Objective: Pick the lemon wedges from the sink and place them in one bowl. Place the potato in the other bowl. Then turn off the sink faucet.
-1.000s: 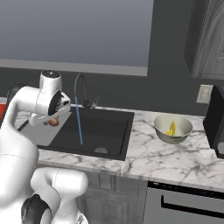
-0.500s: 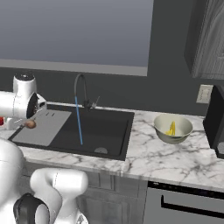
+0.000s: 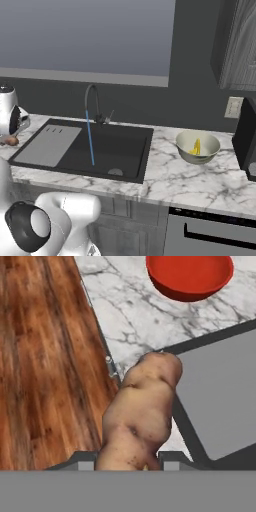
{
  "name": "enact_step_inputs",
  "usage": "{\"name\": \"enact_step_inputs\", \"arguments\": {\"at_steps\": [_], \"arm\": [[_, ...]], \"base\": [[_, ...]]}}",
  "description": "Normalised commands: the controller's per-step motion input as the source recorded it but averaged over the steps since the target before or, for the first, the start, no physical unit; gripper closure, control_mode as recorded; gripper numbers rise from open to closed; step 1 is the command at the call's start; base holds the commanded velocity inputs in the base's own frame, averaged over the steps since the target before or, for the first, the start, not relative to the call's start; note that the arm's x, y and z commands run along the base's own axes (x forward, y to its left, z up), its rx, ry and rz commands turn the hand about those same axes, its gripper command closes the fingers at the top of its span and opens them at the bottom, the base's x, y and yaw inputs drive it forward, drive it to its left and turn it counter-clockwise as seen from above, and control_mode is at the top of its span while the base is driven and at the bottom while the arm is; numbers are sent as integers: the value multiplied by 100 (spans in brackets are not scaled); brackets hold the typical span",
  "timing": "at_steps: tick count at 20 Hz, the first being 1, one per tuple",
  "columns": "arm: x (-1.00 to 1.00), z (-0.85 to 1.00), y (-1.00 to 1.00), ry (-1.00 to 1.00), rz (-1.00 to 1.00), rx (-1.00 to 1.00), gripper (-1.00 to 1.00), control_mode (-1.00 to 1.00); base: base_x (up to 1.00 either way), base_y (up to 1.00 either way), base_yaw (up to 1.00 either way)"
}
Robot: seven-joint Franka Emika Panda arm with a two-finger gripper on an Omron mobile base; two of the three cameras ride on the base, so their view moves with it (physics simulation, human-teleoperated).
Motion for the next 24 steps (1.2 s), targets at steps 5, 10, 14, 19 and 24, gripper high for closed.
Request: {"name": "enact_step_inputs", "arguments": {"at_steps": [5, 10, 14, 19, 24], "arm": [[4, 0, 85, 1, 6, 0, 100, -100], [11, 0, 85, 1, 5, 0, 100, -100], [16, 0, 74, 3, 1, -1, 100, -100], [29, 0, 60, 5, 0, -2, 100, -100], [34, 0, 46, 2, 0, -2, 100, -100]], "base": [[0, 0, 0], [0, 0, 0], [0, 0, 0], [0, 0, 0], [0, 0, 0]]}}
